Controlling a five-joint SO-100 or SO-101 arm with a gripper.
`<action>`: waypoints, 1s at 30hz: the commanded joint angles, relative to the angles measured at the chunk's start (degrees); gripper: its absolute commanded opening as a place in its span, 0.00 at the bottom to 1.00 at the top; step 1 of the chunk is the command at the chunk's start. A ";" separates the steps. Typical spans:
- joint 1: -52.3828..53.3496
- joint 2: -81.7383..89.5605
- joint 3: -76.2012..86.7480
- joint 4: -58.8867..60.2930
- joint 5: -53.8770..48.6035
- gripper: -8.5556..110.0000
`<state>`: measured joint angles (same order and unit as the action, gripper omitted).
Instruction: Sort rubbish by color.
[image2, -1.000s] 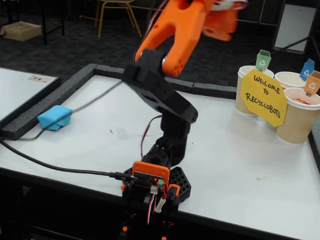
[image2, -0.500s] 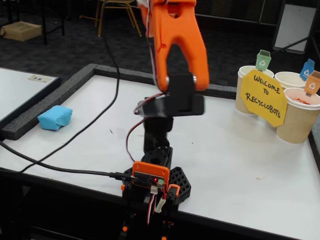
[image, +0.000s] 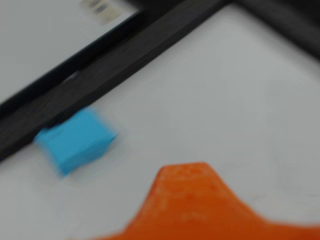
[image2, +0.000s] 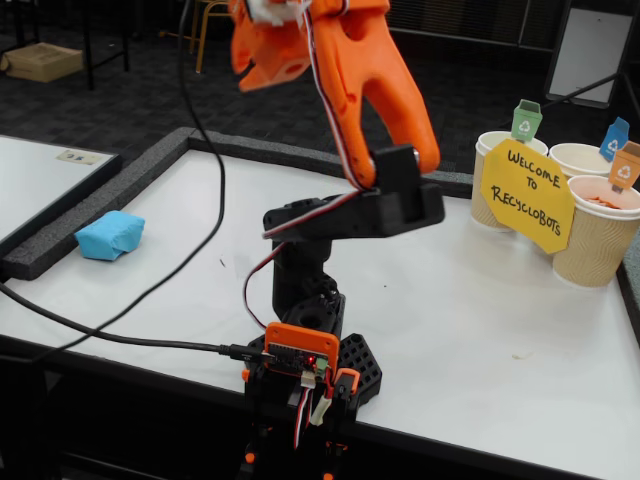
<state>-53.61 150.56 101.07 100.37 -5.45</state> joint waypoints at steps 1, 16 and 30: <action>-9.14 1.67 0.97 0.00 -0.53 0.07; -31.20 0.62 3.25 0.09 -1.05 0.07; -26.63 -14.24 -1.85 -0.79 -1.05 0.07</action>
<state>-82.97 140.71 105.64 100.37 -5.45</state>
